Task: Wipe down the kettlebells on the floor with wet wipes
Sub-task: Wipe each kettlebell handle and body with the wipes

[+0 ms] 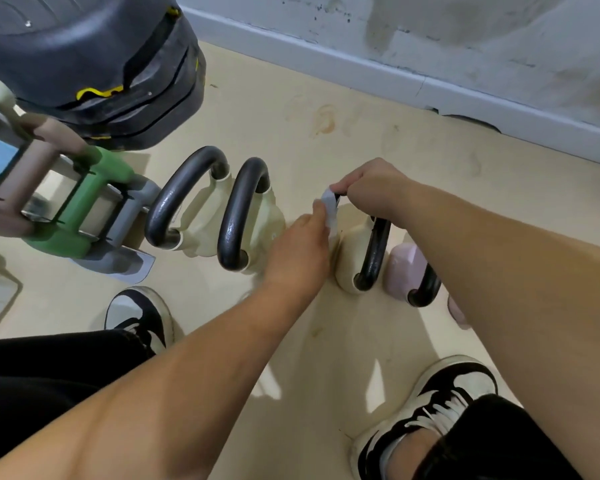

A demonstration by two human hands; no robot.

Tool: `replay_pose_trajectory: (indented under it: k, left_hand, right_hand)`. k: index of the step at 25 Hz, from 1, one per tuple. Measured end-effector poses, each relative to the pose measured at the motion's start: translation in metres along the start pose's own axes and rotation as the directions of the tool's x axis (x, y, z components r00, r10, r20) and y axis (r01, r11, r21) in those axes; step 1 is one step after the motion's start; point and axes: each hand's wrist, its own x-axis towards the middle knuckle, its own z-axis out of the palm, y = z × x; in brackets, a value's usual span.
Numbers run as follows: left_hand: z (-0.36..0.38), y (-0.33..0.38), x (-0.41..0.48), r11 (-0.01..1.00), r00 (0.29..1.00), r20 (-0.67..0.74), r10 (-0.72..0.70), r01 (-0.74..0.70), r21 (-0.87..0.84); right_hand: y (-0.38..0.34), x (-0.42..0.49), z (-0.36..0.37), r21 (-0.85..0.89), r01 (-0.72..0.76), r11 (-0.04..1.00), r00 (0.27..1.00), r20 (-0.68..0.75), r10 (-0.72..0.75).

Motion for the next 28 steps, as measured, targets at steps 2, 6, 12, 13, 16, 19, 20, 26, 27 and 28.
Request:
replay_pose_trajectory:
  k: [2, 6, 12, 13, 16, 19, 20, 26, 27, 28]
  left_hand:
    - [0.0, 0.018, 0.042, 0.992, 0.993, 0.095, -0.073, 0.063, 0.111]
    - [0.0, 0.028, 0.082, 0.979, 0.931, 0.317, -0.183, 0.145, 0.14]
    - [0.018, -0.006, -0.022, 0.978, 0.996, -0.018, -0.092, 0.087, -0.19]
    - [0.024, -0.009, -0.037, 0.97, 0.992, -0.062, -0.112, 0.095, -0.224]
    - [0.032, -0.006, -0.034, 0.964, 0.979, -0.104, -0.178, 0.152, -0.22]
    - [0.025, 0.007, 0.003, 0.983, 0.986, -0.042, -0.164, 0.167, 0.082]
    - [0.02, 0.011, 0.021, 0.976, 0.985, 0.026, -0.171, 0.166, 0.139]
    - [-0.007, 0.027, 0.079, 0.953, 0.911, 0.327, -0.253, 0.176, 0.245]
    - [-0.004, 0.022, 0.066, 0.971, 0.928, 0.301, -0.222, 0.181, 0.157]
    - [0.001, 0.015, 0.047, 0.982, 0.953, 0.239, -0.185, 0.17, 0.082]
  right_hand:
    - [0.004, 0.005, 0.003, -0.027, 0.007, 1.0, 1.0, 0.013, -0.007]
    - [0.009, 0.012, 0.01, -0.036, -0.02, 0.999, 1.0, 0.018, 0.021]
    - [-0.002, 0.012, 0.012, -0.084, -0.008, 0.996, 0.999, 0.033, 0.01]
    - [-0.005, 0.012, 0.014, -0.111, -0.006, 0.994, 0.999, 0.045, 0.011]
    - [-0.008, 0.012, 0.015, -0.112, -0.012, 0.994, 0.998, 0.053, 0.018]
    - [-0.011, 0.01, 0.011, -0.099, -0.034, 0.995, 0.996, 0.078, 0.042]
    - [-0.009, 0.015, 0.012, -0.058, -0.02, 0.998, 0.996, 0.082, 0.025]
    - [-0.004, 0.024, 0.022, 0.3, -0.136, 0.944, 0.991, 0.028, 0.133]
    - [-0.005, 0.023, 0.021, 0.266, -0.126, 0.956, 0.992, 0.029, 0.123]
    - [-0.006, 0.022, 0.022, 0.198, -0.118, 0.973, 0.993, 0.044, 0.111]
